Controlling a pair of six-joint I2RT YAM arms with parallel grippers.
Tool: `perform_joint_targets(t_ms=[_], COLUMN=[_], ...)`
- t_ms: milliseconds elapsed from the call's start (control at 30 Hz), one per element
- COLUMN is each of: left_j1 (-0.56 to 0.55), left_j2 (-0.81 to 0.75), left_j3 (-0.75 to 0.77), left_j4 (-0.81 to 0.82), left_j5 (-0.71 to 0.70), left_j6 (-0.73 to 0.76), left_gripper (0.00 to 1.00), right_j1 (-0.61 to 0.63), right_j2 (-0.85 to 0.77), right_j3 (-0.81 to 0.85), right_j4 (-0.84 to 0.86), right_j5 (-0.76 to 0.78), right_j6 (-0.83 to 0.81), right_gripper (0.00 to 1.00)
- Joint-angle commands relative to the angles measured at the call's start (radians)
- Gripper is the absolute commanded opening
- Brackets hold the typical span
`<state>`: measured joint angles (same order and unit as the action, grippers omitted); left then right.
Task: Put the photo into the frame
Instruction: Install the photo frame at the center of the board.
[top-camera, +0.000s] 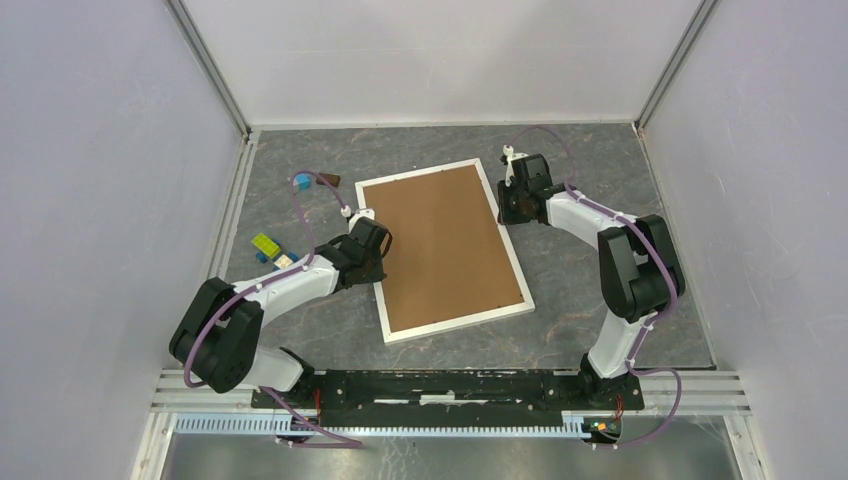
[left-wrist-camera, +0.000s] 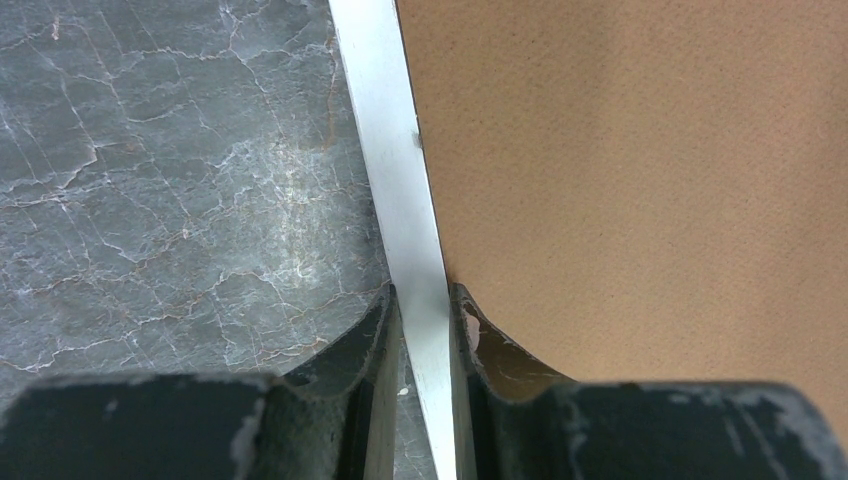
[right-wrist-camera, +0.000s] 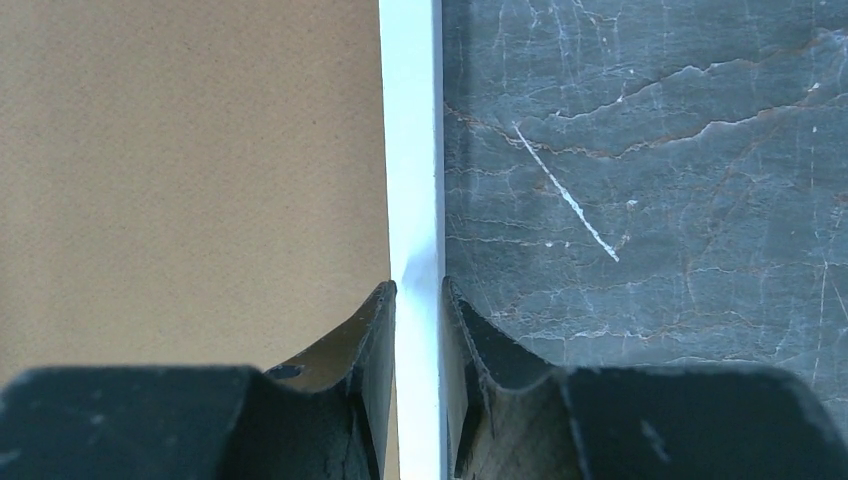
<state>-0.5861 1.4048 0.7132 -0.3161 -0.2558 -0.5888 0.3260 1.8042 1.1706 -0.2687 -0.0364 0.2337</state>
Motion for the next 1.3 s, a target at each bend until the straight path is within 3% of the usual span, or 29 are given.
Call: perform_joint_targets(t_ms=[0, 967, 1267], left_j1=[-0.016, -0.016, -0.016], left_j2=[0.039, 0.067, 0.07], left_j3=[-0.032, -0.016, -0.016], left_j4=[0.047, 0.045, 0.045], left_j5=[0.079, 0.092, 0.096], left_j6=[0.026, 0.033, 0.035], left_gripper=[0.02, 0.02, 0.02], right_j1=[-0.004, -0.004, 0.032], right_j2=[0.003, 0.056, 0.075], right_j3=[0.015, -0.057, -0.165], right_j4=[0.02, 0.073, 0.115], right_j5=[0.015, -0.121, -0.132], right_j6=[-0.005, 0.015, 0.039], right_gripper=[0.29, 0.27, 0.27])
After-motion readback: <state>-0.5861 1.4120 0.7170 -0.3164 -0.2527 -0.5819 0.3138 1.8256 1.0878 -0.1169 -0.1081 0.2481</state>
